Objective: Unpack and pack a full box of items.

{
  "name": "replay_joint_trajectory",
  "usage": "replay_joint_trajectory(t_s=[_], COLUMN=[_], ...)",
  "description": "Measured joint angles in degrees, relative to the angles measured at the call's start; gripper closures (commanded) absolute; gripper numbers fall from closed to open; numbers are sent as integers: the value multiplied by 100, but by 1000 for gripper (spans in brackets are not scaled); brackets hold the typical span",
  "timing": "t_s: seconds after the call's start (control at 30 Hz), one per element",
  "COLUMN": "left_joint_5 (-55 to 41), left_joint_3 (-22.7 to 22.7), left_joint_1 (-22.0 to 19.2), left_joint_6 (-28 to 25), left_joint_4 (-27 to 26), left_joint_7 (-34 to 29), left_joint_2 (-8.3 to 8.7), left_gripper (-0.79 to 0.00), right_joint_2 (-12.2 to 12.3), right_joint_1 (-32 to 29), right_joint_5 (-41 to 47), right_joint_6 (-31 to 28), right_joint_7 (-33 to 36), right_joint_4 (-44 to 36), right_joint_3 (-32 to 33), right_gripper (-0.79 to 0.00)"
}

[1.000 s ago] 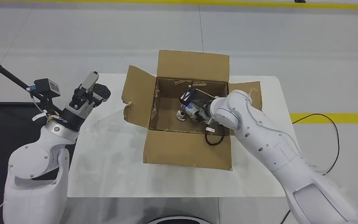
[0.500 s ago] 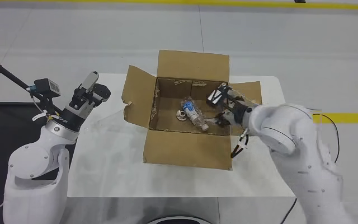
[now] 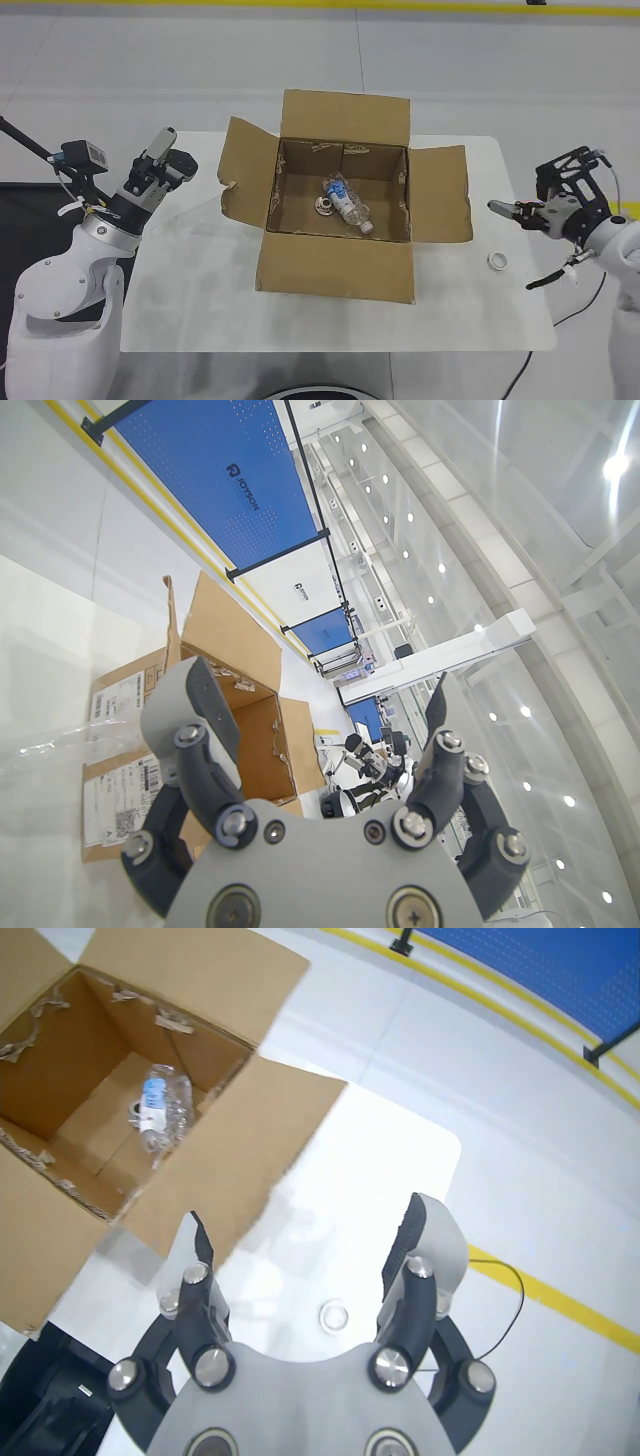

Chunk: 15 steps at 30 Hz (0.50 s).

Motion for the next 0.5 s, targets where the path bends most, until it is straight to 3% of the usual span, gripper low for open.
replay_joint_trajectory(t_s=[0.13,0.33,0.37,0.47,0.5], left_joint_5=[0,0,0,0,0], left_joint_3=[0,0,0,0,0], left_joint_1=[0,0,0,0,0], left_joint_6=[0,0,0,0,0], left_joint_4=[0,0,0,0,0], left_joint_7=[0,0,0,0,0], left_joint_2=[0,0,0,0,0], left_gripper=[-785,-785,-785,-785,-785], right_joint_2=[50,122,132,155,165], right_joint_1=[-141,280,381,696,798], right_joint_5=[-219,-803,-898,-1018,-1018], right_joint_6=[180,354,337,236,185], right_joint_7=[134,683,777,911,918], right_joint_4=[527,1654,1838,2446,2670], right_joint_3=[155,-461,-580,-866,-928], right_gripper=[-736,-646,-622,-406,-388])
